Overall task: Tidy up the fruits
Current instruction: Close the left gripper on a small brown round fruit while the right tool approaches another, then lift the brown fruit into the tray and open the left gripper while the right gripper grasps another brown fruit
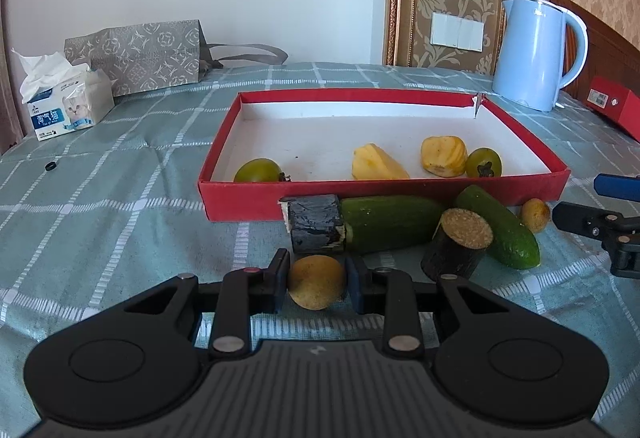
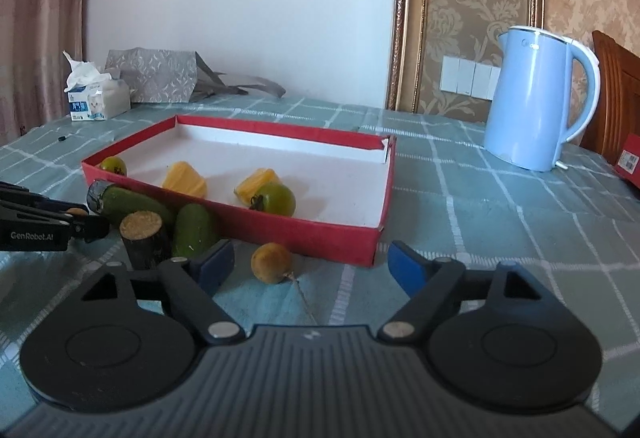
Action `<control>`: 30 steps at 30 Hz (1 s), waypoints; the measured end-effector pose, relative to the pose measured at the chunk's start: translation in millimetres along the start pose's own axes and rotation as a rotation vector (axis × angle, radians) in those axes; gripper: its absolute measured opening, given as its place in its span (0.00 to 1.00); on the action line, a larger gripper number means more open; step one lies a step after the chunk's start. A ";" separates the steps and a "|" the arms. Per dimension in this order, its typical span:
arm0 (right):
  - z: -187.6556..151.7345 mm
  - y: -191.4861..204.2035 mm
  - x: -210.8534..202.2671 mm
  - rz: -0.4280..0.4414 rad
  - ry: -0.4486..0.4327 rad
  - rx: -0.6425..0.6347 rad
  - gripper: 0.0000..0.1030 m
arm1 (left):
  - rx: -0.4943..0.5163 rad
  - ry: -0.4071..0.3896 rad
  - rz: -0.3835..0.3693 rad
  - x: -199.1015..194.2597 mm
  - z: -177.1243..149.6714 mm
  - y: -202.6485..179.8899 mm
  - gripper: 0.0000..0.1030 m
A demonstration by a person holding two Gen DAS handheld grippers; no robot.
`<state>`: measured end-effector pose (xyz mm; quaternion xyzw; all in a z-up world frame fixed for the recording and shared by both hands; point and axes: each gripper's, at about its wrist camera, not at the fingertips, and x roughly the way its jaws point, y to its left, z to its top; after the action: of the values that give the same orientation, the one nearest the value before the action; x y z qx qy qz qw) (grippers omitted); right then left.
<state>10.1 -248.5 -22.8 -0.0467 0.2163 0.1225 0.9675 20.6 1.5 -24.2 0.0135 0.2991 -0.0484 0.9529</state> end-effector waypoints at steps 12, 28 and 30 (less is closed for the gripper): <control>5.8 20.1 34.6 0.051 0.126 -0.107 0.58 | 0.002 0.000 0.002 0.2 0.1 -0.4 0.29; 5.8 23.2 33.9 0.084 0.136 -0.087 0.39 | 0.004 0.001 0.003 0.1 0.0 -1.1 0.29; 5.9 24.5 33.4 0.089 0.134 -0.086 0.37 | 0.003 0.001 0.003 0.1 0.0 -1.0 0.29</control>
<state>35.5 -216.7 -32.7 -0.0868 0.2770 0.1713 0.9415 20.5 0.5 -24.3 0.0155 0.2994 -0.0476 0.9528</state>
